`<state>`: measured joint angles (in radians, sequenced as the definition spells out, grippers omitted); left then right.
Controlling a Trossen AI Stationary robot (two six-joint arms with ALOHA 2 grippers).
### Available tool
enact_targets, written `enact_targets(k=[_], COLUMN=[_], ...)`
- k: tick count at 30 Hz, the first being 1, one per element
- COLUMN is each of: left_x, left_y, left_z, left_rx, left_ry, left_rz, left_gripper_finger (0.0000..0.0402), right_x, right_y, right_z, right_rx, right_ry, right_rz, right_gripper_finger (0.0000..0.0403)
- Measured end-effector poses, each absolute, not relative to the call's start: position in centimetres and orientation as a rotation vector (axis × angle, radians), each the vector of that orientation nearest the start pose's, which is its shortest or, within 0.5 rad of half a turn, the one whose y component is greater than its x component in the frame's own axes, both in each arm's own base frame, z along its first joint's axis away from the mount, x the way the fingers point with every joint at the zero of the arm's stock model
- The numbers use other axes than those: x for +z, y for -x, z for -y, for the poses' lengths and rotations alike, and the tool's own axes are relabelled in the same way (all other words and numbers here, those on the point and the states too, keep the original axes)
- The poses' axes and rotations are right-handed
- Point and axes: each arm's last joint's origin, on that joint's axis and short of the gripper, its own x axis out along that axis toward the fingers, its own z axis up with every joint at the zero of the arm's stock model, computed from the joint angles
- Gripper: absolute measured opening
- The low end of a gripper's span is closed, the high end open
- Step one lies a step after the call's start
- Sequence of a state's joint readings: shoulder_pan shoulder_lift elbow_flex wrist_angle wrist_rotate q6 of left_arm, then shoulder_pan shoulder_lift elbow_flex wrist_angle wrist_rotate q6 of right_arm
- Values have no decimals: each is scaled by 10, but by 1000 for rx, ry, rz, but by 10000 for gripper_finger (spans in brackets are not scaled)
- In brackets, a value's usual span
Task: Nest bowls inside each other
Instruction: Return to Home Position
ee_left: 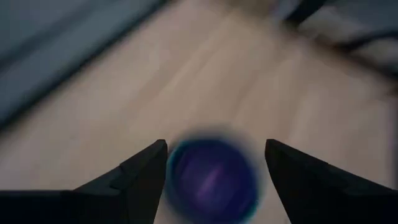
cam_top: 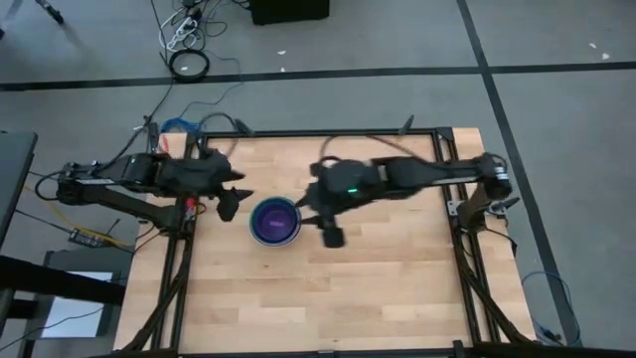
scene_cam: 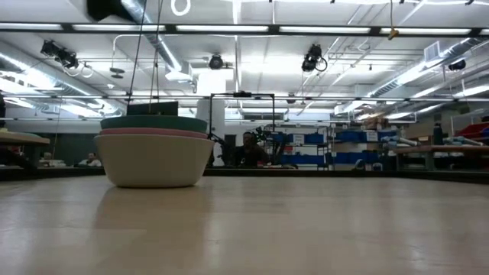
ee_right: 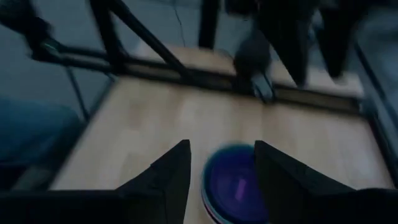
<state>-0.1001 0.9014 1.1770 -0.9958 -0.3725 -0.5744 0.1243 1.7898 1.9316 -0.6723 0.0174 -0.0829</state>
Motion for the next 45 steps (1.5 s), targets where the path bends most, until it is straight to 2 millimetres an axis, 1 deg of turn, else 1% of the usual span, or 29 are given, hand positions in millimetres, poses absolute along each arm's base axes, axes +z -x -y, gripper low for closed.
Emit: enact_targets(k=[2,4,6,7,8,11,12,14,15,17,19,22,26,30,32,34,40,42,45], left_x=[395,424,448,456,460,461,460,454,451,439,429,416,394,375,362,352,321,319,315], left_y=[-153,-148,-131,-120,-107,-57,-41,-14,-5,4,10,16,5,-6,-15,-17,-10,-12,-19], left_z=[9,15,16,16,14,6,4,0,-2,-4,-5,-7,-6,-5,-4,-5,-6,-6,-5], left_rx=[296,94,-42,-70,-73,-53,-53,-54,-53,-25,4,66,81,87,102,123,151,151,124], left_ry=[276,136,11,-28,-53,-41,-26,-4,-1,4,6,11,1,6,-11,-13,-2,2,-12], left_rz=[-391,-138,89,167,209,271,301,342,357,344,339,331,263,250,211,194,216,222,171], left_gripper_finger=[280,280,280,280,280,280,280,280,280,280,280,280,280,280,280,280,280,280,280], right_x=[428,450,474,488,500,526,532,536,537,533,526,507,476,437,419,398,342,324,302], right_y=[-370,-345,-316,-298,-279,-221,-203,-172,-157,-136,-121,-105,-93,-82,-78,-75,-68,-68,-68], right_z=[-57,-64,-66,-66,-66,-62,-61,-59,-57,-53,-49,-42,-36,-30,-28,-25,-21,-20,-19], right_rx=[162,193,218,226,228,207,200,190,191,172,137,70,50,51,47,40,21,15,0], right_ry=[143,171,198,208,214,231,231,227,223,201,186,172,140,115,86,71,18,11,0], right_rz=[-470,-412,-337,-294,-254,-172,-143,-100,-80,-46,-11,11,74,128,159,180,233,241,258], right_gripper_finger=[163,163,164,164,164,164,164,164,164,164,164,164,165,165,165,165,165,165,165])
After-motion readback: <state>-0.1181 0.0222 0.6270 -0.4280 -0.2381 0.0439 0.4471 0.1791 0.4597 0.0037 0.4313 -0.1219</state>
